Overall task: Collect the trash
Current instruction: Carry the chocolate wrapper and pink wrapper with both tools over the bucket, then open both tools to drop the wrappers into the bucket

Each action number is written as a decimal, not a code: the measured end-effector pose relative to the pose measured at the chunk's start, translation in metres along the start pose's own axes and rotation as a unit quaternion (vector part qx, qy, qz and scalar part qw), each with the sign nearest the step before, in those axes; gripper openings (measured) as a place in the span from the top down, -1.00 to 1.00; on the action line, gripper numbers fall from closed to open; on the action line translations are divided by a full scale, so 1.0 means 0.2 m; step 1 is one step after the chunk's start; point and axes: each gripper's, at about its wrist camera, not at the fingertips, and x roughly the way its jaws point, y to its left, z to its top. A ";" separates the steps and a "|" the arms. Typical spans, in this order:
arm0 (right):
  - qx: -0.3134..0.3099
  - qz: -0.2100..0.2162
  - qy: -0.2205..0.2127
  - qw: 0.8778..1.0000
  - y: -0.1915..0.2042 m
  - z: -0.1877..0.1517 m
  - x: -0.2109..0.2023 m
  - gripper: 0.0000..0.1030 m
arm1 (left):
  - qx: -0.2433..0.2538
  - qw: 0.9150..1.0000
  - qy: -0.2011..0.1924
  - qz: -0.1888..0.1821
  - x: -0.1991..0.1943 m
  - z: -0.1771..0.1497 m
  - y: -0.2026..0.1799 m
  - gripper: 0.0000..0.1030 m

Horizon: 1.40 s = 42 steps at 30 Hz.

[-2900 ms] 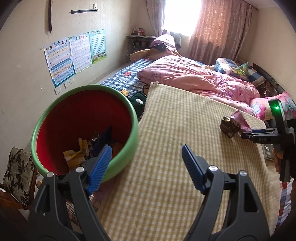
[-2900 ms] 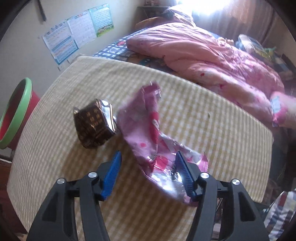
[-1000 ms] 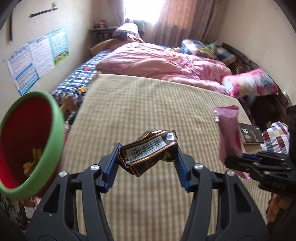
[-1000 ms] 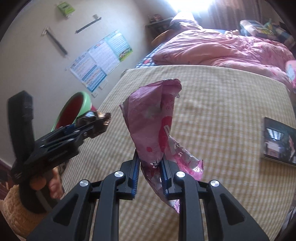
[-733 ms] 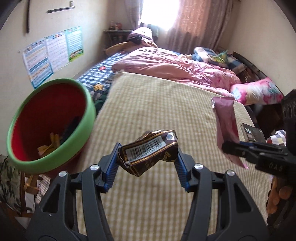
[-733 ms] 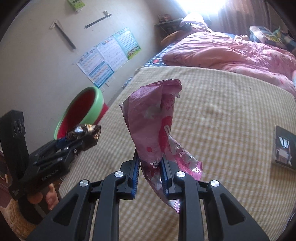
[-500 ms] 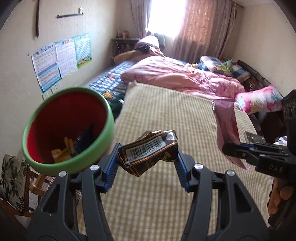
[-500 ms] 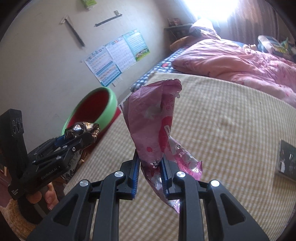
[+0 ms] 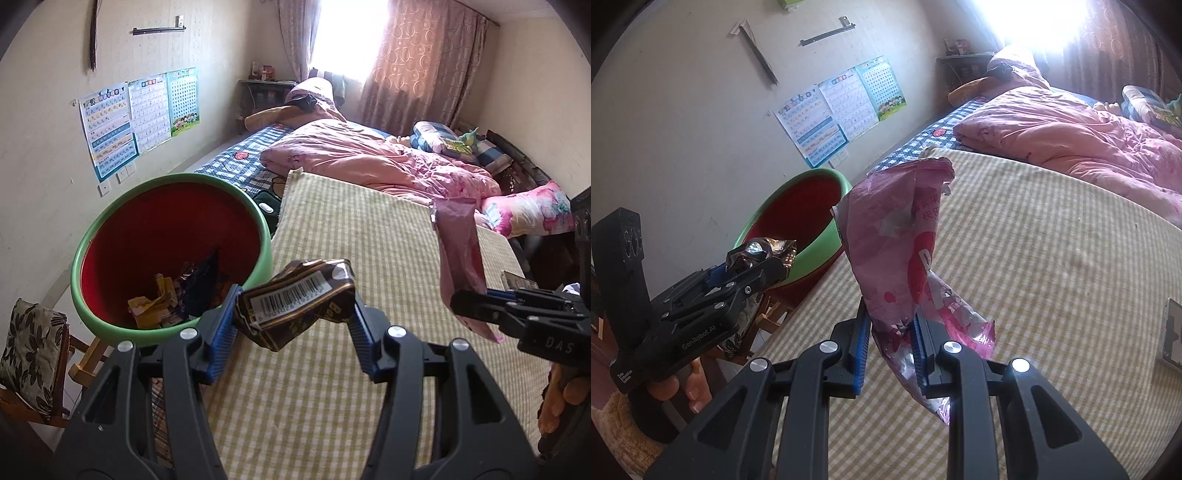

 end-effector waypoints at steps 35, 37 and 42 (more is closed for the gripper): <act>0.011 0.082 -0.015 0.996 0.44 0.37 0.39 0.58 | -0.039 0.997 -0.010 0.064 0.14 0.20 0.63 -0.03; 0.007 0.088 -0.017 0.996 0.48 0.41 0.41 0.58 | -0.040 0.997 -0.012 0.067 0.14 0.21 0.66 -0.03; 0.004 0.101 -0.018 0.995 0.56 0.49 0.50 0.05 | -0.040 0.996 -0.011 0.079 0.15 0.23 0.72 -0.35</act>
